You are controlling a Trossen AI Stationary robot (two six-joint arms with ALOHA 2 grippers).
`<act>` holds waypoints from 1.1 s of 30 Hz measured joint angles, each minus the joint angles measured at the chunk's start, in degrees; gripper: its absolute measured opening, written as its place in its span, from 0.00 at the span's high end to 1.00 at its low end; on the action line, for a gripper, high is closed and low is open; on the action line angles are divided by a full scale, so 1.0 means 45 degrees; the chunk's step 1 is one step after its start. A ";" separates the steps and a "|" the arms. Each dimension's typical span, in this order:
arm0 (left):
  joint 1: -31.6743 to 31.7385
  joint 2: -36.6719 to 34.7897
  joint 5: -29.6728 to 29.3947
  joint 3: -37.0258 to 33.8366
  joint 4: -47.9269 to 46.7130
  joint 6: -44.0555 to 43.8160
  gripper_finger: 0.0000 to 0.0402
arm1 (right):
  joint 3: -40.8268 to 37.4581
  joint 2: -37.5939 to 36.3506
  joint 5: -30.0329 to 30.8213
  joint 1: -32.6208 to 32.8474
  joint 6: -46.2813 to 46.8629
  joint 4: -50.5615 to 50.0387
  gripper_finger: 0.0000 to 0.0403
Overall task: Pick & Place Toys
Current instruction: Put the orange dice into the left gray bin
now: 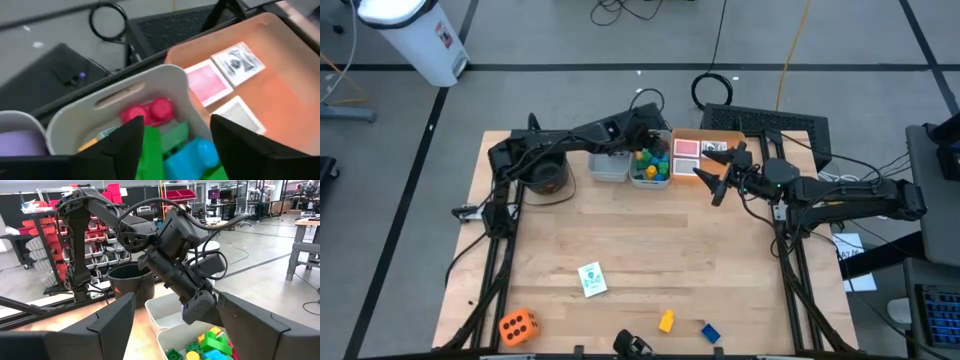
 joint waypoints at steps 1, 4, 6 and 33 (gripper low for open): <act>0.0044 0.0002 0.0280 0.0000 0.0006 -0.0115 0.40 | 0.0000 0.0000 0.0000 0.0000 -0.0002 0.0000 0.32; 0.0141 0.0002 0.1298 0.0000 0.0116 -0.0080 0.33 | 0.0000 0.0000 0.0000 0.0000 -0.0002 0.0000 0.32; 0.0173 0.0002 0.1971 0.0000 0.0188 -0.0017 0.31 | 0.0000 0.0000 0.0000 0.0000 -0.0002 0.0005 0.32; 0.1256 -0.7804 0.4405 -0.0005 -0.0172 0.1809 0.30 | 0.0000 -0.0053 0.0083 0.0000 0.0001 0.0024 0.32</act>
